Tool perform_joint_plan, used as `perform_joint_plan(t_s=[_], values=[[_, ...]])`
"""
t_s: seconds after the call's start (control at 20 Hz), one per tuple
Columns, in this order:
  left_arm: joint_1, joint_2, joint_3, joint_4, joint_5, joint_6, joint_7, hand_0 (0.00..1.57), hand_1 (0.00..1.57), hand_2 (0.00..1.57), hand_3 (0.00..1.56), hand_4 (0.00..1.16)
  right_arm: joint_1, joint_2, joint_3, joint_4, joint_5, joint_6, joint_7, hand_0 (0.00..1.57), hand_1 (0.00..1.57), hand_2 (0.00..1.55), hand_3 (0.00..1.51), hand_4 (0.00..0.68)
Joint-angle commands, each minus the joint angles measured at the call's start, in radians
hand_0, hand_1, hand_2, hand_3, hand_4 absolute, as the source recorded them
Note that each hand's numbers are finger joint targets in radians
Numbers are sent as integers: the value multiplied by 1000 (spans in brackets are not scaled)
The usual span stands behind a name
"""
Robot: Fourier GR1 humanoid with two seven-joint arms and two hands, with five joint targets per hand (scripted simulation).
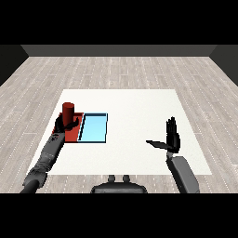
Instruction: Pick the red can and put it in the red box
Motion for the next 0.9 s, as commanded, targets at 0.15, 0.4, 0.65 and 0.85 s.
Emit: perform_joint_plan(t_s=[0.15, 0.4, 0.65, 0.85], values=[[-138, -29, 28, 345, -47, 0, -8, 1554, 1554, 1459, 1432, 1010, -89, 62, -6, 164, -8, 36, -44, 0, 0, 0, 0, 0], [-150, -65, -2, 482, -88, 31, 107, 671, 671, 671, 0, 720, -116, 53, -40, 216, -9, 37, -50, 0, 0, 0, 0, 0], [-142, -20, 74, 529, -25, 26, 143, 887, 887, 877, 343, 676, -172, 75, -34, 237, 10, 14, -39, 0, 0, 0, 0, 0], [-146, -20, 55, 565, -44, -86, 192, 0, 0, 0, 0, 649, -145, 75, -51, 252, -18, 60, -67, 0, 0, 0, 0, 0]])
